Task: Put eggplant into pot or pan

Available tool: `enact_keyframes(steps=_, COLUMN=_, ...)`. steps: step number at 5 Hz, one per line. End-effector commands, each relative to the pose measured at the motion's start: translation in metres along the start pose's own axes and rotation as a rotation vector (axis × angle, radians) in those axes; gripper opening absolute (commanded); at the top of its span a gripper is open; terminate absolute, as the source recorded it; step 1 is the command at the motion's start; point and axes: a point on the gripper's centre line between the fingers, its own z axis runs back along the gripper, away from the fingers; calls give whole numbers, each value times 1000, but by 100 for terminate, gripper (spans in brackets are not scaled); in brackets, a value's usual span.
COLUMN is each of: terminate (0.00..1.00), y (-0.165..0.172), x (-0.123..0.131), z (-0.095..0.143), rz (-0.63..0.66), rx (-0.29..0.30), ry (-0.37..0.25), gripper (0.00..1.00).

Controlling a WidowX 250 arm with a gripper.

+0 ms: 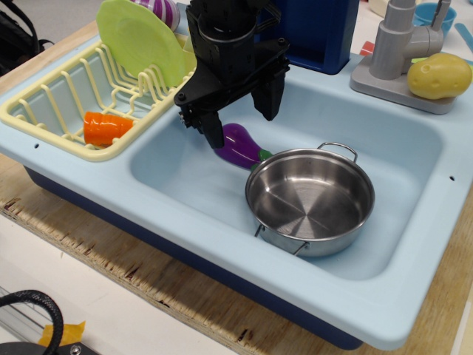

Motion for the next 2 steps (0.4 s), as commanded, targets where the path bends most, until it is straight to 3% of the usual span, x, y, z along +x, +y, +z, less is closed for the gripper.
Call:
enact_keyframes(steps=1, terminate=0, y=0, x=0, z=0, rz=0, rx=0, ry=0, gripper=100)
enact_keyframes(steps=2, terminate=0, y=0, x=-4, z=-12, rz=44, rx=-2, ry=0, gripper=100)
